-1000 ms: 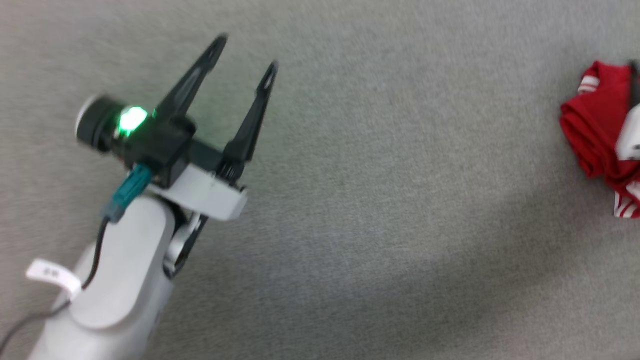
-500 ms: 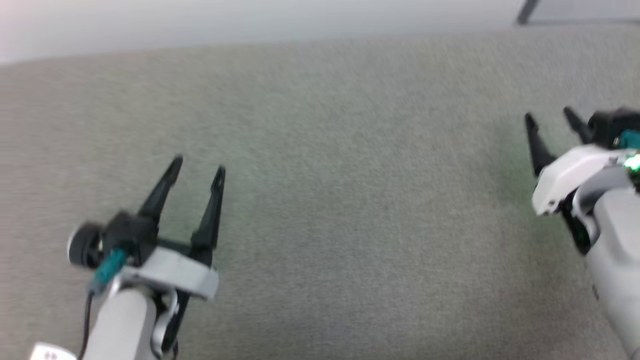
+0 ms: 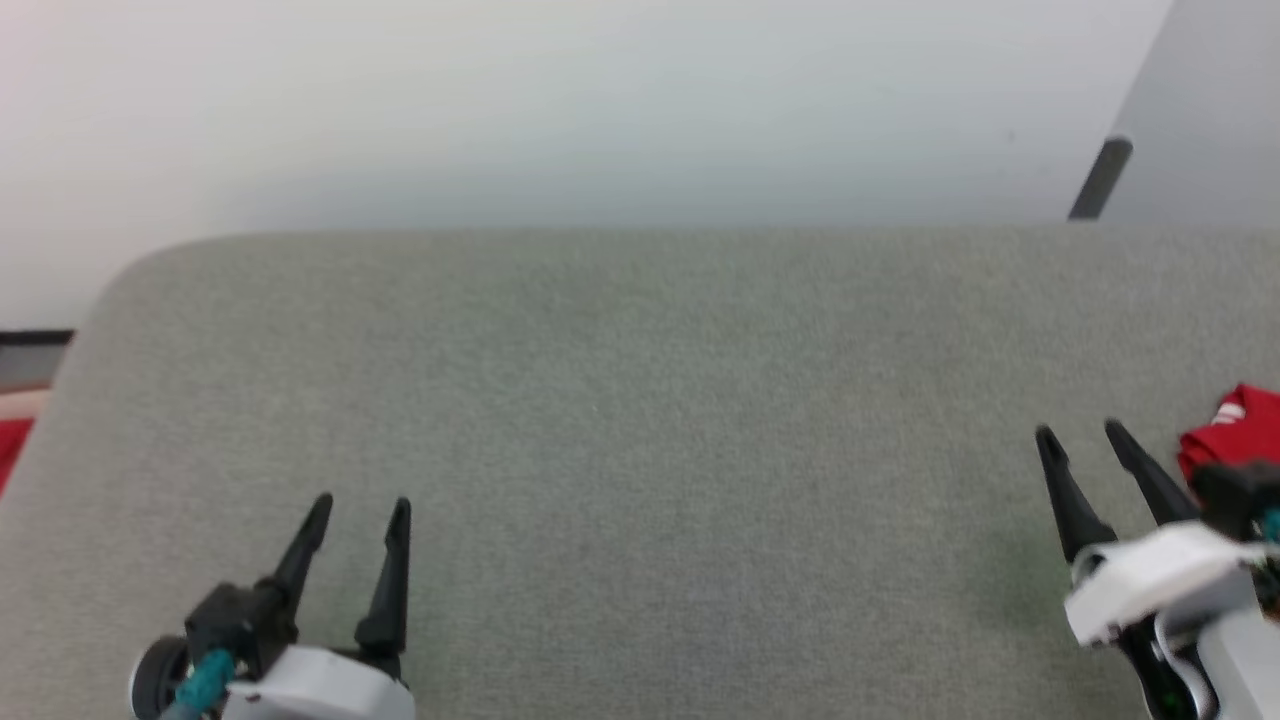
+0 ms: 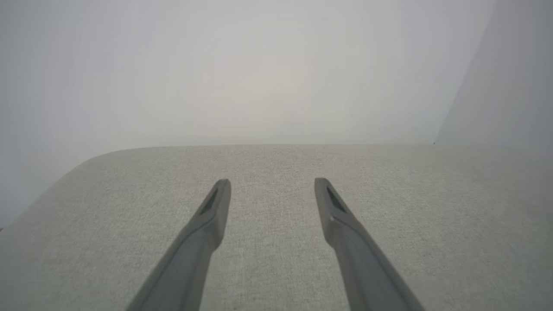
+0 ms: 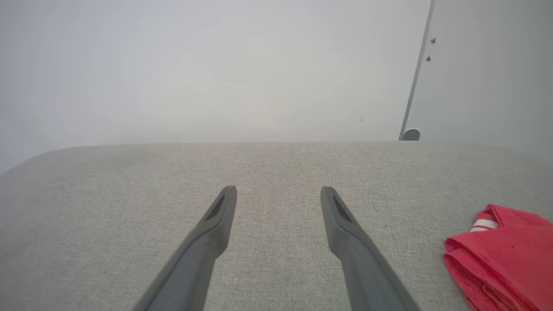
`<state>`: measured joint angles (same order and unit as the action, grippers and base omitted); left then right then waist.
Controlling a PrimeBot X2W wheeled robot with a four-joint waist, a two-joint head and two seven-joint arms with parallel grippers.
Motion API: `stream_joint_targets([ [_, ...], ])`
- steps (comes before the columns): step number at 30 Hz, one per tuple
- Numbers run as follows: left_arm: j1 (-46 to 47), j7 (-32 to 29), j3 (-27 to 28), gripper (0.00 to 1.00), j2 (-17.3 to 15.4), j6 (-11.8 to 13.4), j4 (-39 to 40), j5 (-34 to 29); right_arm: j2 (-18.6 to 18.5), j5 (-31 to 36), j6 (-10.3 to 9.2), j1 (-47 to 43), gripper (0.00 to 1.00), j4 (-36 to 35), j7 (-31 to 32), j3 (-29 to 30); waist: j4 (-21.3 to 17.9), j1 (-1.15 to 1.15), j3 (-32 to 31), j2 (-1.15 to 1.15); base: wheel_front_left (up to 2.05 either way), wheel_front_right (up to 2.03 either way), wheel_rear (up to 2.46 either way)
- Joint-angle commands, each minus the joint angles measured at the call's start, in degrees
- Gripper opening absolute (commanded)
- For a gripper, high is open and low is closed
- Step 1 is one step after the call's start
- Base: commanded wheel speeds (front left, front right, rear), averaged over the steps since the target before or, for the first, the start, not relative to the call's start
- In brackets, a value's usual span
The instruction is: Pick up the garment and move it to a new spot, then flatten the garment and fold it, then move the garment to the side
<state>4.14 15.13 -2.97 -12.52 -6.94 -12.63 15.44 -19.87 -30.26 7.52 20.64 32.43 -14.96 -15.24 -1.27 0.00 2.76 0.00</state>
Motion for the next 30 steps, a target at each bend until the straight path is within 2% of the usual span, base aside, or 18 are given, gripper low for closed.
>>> stream_joint_targets([
  [1, -0.87, -0.04, 0.23, 1.00, 0.37, -0.16, 0.44, -0.52, -0.08, 0.05, -0.07, -1.33, 1.00, -1.11, -0.27, 0.83, 1.96, 0.00, -3.12, 0.00, 0.00, 0.00, 0.00],
  [8, -6.57, -0.05, 2.54, 1.00, 2.50, -0.46, 4.24, -1.44, 2.09, 1.47, -0.07, -10.72, 1.00, -10.93, -0.26, 5.83, 2.42, 0.00, -4.00, 0.00, 0.00, 0.00, 0.00],
  [18, -11.86, -0.04, 3.86, 1.00, 3.07, -0.54, 8.57, -2.22, 3.94, 4.62, -0.07, -19.25, 1.00, -19.72, 1.34, 11.65, 3.46, 0.00, -4.40, 0.00, 0.00, 0.00, 0.00],
  [24, -14.12, -0.04, 4.90, 1.00, 3.61, -0.54, 11.28, -2.56, 5.56, 7.03, -0.07, -23.33, 1.00, -25.80, 3.50, 15.58, 3.42, 0.00, -4.13, 0.00, 0.00, 0.00, 0.00],
  [30, -14.66, -0.04, 5.26, 1.00, 4.30, -0.56, 12.22, -2.96, 7.31, 8.90, -0.07, -25.05, 1.00, -29.76, 5.53, 17.03, 3.12, 0.00, -3.72, 0.00, 0.00, 0.00, 0.00],
])
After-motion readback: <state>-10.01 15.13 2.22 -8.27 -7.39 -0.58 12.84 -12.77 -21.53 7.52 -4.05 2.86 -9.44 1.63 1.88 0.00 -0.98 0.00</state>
